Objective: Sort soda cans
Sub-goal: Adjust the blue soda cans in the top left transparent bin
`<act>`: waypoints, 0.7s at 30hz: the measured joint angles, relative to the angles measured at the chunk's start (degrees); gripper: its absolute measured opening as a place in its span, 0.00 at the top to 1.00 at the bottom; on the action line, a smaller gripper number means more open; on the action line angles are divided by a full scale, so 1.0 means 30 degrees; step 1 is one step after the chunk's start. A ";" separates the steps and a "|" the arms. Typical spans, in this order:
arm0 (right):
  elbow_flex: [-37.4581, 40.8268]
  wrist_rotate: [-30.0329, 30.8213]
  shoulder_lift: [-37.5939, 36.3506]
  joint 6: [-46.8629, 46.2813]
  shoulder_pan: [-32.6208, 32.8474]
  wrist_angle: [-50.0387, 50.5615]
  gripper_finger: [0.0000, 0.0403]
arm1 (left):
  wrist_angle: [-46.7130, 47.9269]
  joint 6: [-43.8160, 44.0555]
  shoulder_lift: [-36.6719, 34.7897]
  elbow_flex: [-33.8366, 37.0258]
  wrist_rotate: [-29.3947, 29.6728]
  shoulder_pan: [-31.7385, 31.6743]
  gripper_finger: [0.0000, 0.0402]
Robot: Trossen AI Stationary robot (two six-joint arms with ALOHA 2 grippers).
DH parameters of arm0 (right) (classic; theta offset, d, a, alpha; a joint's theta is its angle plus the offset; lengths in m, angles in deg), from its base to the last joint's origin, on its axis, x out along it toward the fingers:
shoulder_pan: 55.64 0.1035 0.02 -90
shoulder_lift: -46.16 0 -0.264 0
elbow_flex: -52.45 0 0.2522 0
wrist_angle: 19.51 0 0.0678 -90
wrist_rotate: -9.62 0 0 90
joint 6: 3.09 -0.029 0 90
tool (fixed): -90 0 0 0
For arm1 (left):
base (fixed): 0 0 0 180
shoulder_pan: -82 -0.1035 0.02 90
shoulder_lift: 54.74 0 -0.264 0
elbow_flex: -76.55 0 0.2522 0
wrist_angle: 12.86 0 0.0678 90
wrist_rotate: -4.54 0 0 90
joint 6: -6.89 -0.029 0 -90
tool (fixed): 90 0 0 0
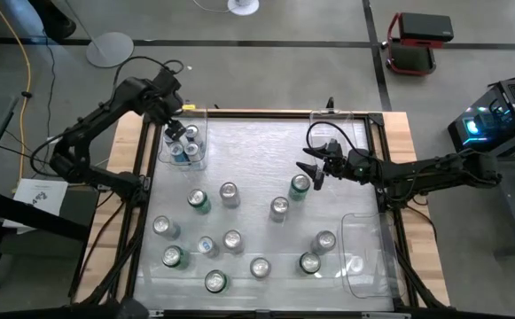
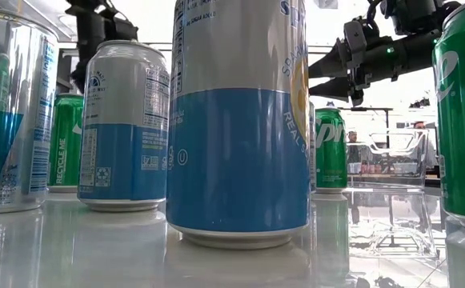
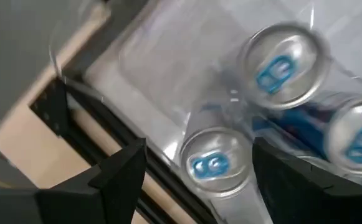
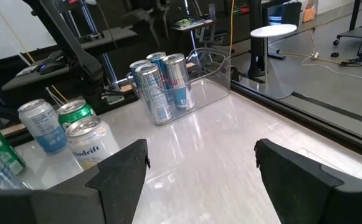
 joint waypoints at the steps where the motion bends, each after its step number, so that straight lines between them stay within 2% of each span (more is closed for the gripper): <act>1: 0.0000 0.0000 0.0000 0.0013 0.0007 0.0000 0.28 | -0.0018 0.0227 0.0002 0.0233 -0.0155 -0.0265 0.31; 10: 0.0000 0.0000 0.0000 0.0160 0.0003 0.0000 0.28 | -0.0133 0.1266 0.0075 0.0952 -0.2559 -0.1328 0.24; 21: 0.0000 0.0000 0.0000 0.0160 0.0006 0.0001 0.28 | -0.0181 0.1872 0.0086 0.0952 -0.2180 -0.1306 0.23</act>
